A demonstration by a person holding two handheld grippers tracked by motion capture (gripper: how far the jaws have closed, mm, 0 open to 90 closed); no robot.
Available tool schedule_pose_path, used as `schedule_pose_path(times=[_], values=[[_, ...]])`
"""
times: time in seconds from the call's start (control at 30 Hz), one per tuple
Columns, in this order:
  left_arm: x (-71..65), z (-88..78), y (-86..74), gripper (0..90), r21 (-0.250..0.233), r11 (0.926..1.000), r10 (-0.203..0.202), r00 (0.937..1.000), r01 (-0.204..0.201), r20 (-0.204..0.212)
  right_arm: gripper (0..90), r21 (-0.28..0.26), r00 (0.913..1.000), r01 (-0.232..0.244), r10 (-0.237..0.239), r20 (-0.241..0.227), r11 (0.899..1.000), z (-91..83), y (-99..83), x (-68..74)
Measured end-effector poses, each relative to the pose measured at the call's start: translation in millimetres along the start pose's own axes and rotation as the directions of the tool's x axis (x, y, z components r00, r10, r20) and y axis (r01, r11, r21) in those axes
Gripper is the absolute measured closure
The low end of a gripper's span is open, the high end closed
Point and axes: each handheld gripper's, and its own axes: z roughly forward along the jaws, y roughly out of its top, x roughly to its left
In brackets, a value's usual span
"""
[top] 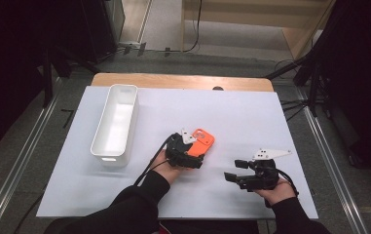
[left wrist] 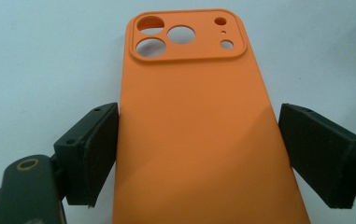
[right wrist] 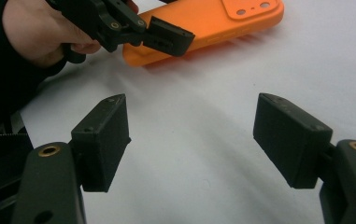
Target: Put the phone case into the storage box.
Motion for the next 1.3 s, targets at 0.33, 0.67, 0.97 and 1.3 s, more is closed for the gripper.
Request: schedule_pose_path(times=[0.33, 0.67, 0.97, 1.3], values=[[3.4, -13.8, 8.9, 14.9, -0.048, 0.9988, -0.011, 0.9998, 0.011, 0.015, 26.0, -0.003, 1.0000, -0.002, 0.002, 0.003, 1.000, 0.1, 0.1, -0.6], [8.0, -26.7, 15.3, 14.9, -0.081, 0.9966, -0.017, 0.9996, 0.019, 0.024, 26.0, -0.003, 1.0000, -0.007, 0.007, 0.002, 1.000, 0.2, 0.3, -0.9], [14.0, -39.7, 21.4, 14.9, -0.113, 0.9927, -0.039, 0.9987, 0.042, 0.032, 26.0, -0.006, 0.9999, -0.012, 0.012, 0.003, 1.000, 0.3, 0.8, -1.7], [16.4, -50.6, 23.4, 14.9, -0.136, 0.9898, -0.039, 0.9987, 0.043, 0.031, 26.0, -0.009, 0.9997, -0.020, 0.020, 0.010, 1.000, 0.9, 3.3, -2.2]])
